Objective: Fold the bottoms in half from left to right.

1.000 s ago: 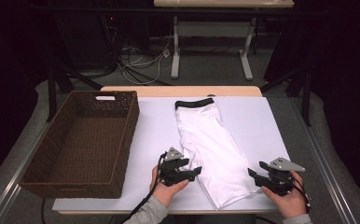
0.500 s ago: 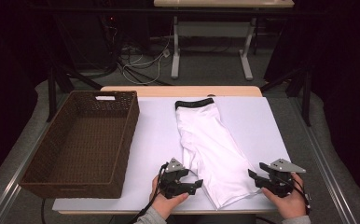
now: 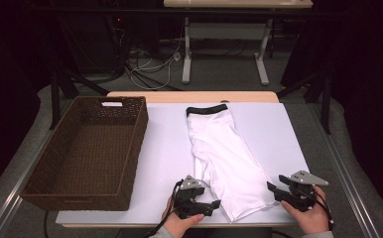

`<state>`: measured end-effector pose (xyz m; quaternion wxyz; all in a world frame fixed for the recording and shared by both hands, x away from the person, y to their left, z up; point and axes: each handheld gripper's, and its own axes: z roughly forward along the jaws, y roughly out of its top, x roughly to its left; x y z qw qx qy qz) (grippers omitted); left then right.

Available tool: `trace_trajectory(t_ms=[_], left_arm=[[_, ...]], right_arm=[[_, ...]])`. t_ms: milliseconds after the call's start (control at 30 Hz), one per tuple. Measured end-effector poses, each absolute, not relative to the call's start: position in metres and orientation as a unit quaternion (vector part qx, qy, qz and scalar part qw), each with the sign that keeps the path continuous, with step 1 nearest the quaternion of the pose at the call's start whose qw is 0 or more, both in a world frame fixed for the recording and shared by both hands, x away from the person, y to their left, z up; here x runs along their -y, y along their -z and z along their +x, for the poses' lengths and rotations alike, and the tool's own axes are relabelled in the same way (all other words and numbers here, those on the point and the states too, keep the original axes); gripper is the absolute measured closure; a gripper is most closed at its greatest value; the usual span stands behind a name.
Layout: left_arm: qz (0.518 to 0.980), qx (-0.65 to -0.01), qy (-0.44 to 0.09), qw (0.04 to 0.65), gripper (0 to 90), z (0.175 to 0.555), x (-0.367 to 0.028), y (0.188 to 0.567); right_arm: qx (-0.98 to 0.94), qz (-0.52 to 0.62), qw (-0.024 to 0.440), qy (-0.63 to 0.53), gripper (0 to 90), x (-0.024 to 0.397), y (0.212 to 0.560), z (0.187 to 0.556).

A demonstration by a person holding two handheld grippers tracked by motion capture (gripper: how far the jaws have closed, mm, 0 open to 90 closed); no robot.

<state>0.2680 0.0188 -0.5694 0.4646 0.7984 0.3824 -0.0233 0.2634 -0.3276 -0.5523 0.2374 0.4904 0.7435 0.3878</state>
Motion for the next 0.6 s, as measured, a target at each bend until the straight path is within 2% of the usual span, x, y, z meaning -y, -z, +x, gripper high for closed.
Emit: trace_trajectory(t_ms=[100, 333, 467, 600], left_arm=[[0.796, -0.389, 0.036, 0.463, 22.7, 0.267, -0.016, 0.568], [0.800, -0.384, 0.056, 0.457, 22.7, 0.263, -0.008, 0.567], [0.800, -0.385, 0.055, 0.456, 22.7, 0.262, -0.007, 0.567], [0.800, -0.386, 0.058, 0.455, 22.7, 0.261, -0.006, 0.566]], right_arm=[[-0.740, 0.501, 0.211, -0.396, 44.5, 0.330, 0.553, 0.264], [-0.747, 0.508, 0.203, -0.378, 46.8, 0.333, 0.557, 0.265], [-0.753, 0.514, 0.181, -0.370, 49.3, 0.332, 0.560, 0.265], [-0.755, 0.513, 0.171, -0.371, 57.3, 0.332, 0.560, 0.263]])
